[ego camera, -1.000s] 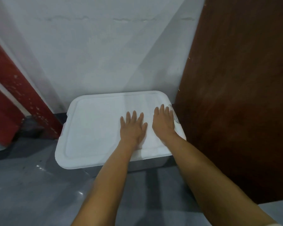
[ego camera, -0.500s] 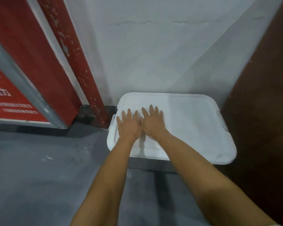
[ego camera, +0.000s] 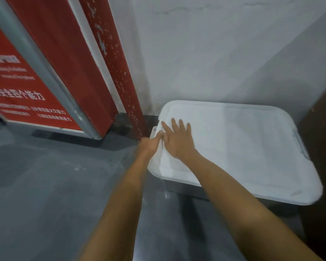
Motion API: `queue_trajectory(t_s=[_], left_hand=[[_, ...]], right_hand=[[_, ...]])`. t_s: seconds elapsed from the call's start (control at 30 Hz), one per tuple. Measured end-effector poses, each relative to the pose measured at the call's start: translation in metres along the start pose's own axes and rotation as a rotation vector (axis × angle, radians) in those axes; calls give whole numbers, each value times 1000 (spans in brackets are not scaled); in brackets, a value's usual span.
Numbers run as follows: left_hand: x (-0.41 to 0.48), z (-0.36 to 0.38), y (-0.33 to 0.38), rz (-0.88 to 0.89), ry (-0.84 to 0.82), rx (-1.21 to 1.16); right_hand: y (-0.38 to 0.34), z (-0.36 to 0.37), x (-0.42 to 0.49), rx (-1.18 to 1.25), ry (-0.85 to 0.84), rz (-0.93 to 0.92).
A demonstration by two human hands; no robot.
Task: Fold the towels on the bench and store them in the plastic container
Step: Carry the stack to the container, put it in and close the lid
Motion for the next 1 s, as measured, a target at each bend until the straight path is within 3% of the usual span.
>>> queue_trajectory(t_s=[0.1, 0.23, 0.37, 0.43, 0.6, 0.77, 1.0], left_hand=[[-1, 4, -1, -50, -79, -96], [0, -3, 4, 43, 111, -91], [-21, -7, 26, 370, 330, 206], [-33, -5, 36, 431, 391, 328], [-38, -4, 41, 396, 427, 336], [-41, -1, 48, 545, 473, 461], [-41, 0, 45, 555, 477, 472]], right_hand=[[1, 2, 1, 9, 30, 6], [2, 2, 0, 4, 63, -5], [1, 3, 0, -12, 60, 4], [1, 4, 0, -15, 45, 17], [2, 4, 0, 3, 28, 20], [2, 3, -1, -24, 16, -11], [0, 1, -1, -26, 8, 2]])
Point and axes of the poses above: each hand's wrist, its own x-axis towards the middle knuckle, its own z-axis out of the palm, y = z × x, the point moved 5 cm from there along x, towards the middle knuckle, and after that the axes turned 14 degrees about y, right-handed, at the moved point
